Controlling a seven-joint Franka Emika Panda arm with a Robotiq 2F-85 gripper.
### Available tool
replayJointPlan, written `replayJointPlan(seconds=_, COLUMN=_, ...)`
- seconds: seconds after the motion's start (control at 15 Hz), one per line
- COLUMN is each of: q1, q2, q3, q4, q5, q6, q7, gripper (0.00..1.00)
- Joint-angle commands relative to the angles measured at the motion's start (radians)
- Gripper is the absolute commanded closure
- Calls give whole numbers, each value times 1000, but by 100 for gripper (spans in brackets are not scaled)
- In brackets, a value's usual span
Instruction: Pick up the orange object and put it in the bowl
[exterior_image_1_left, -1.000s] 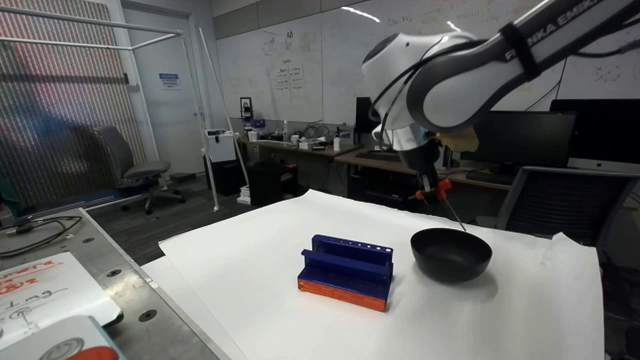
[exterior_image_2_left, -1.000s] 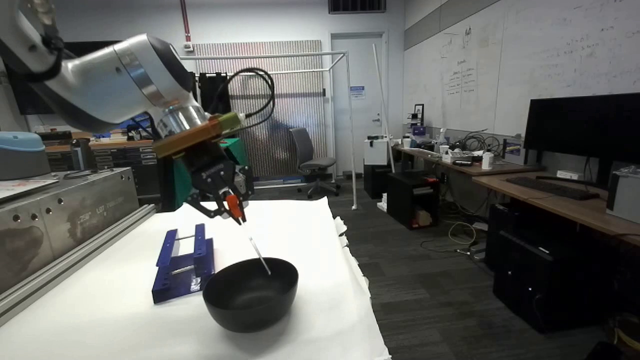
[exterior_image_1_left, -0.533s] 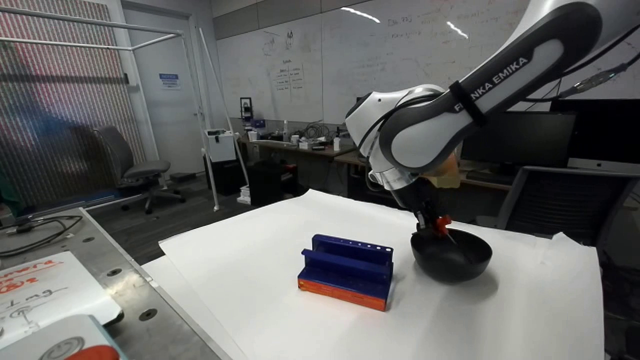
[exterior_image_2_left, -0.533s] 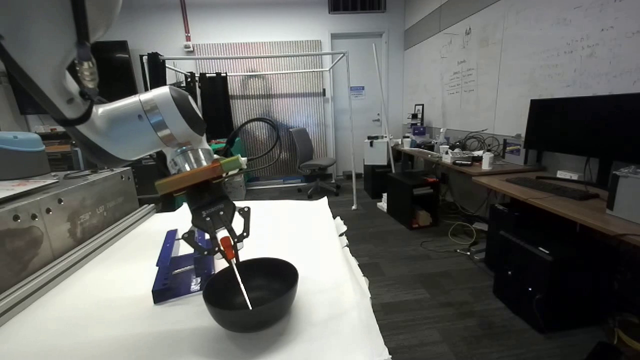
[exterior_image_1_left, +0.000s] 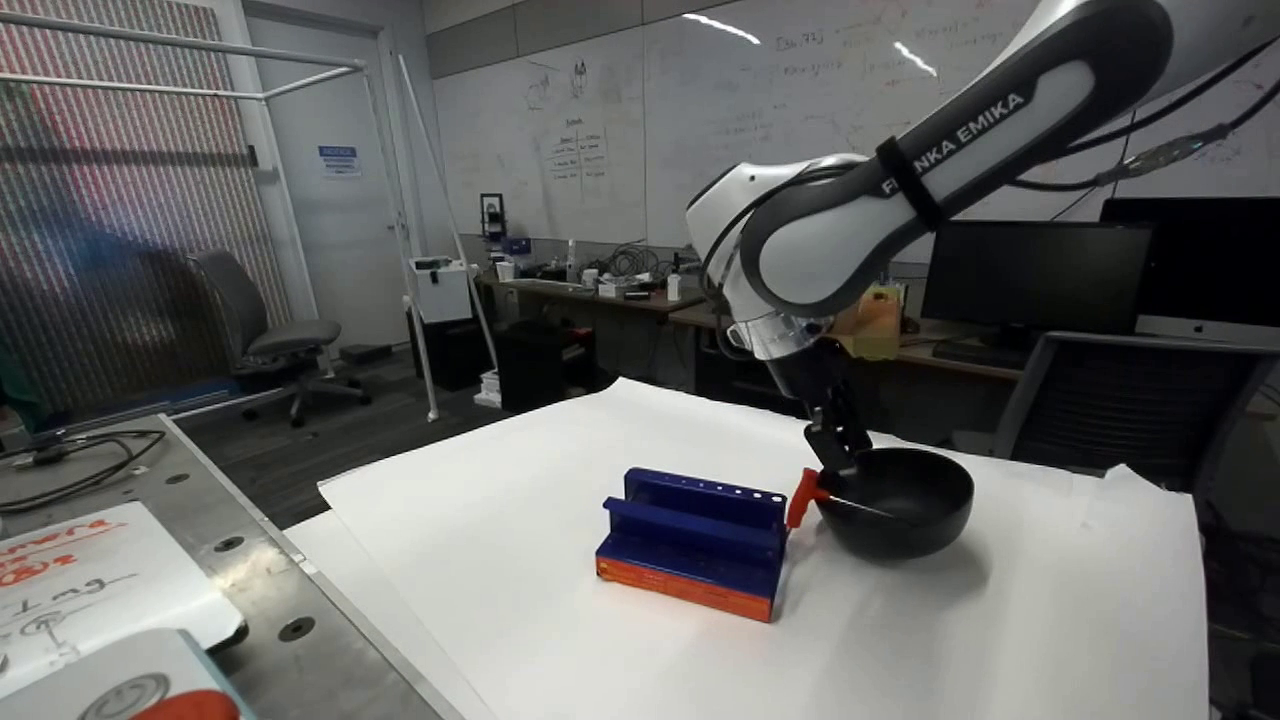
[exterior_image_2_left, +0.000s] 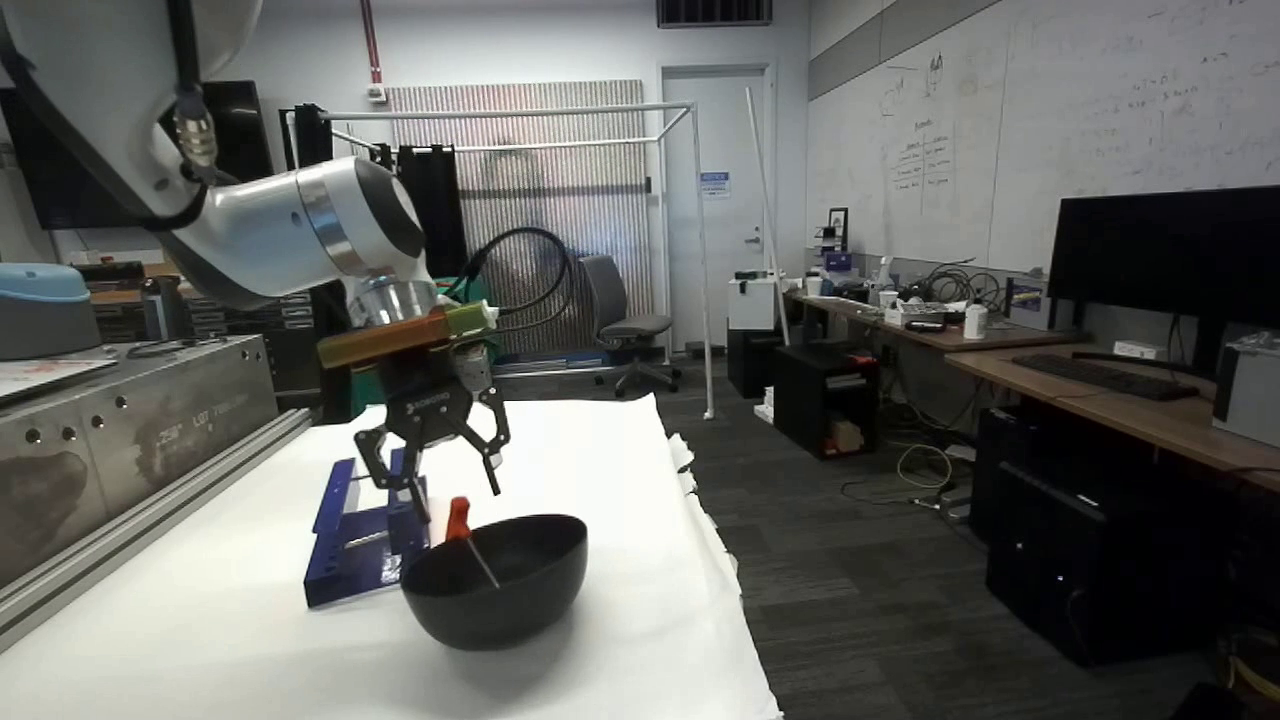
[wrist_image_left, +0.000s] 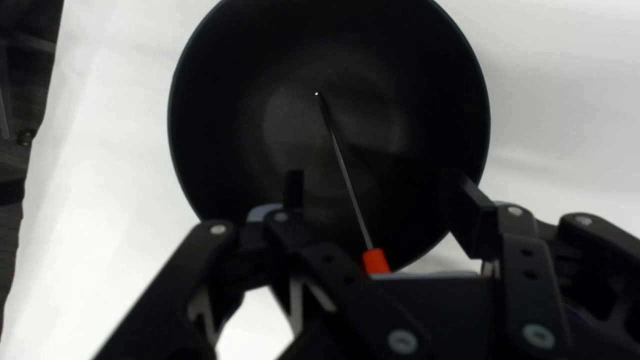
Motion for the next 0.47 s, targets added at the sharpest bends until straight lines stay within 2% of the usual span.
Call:
replayJointPlan(seconds=0.0, q1=-45, q2=-109, q3=2, q4=-18, q5=112, q6=7, q7=-40, gripper=0)
replayJointPlan(seconds=0.4, q1=-132, q2=-312, q3=-31, q4=-104, q5=353, q6=97, q7=-58, gripper=0)
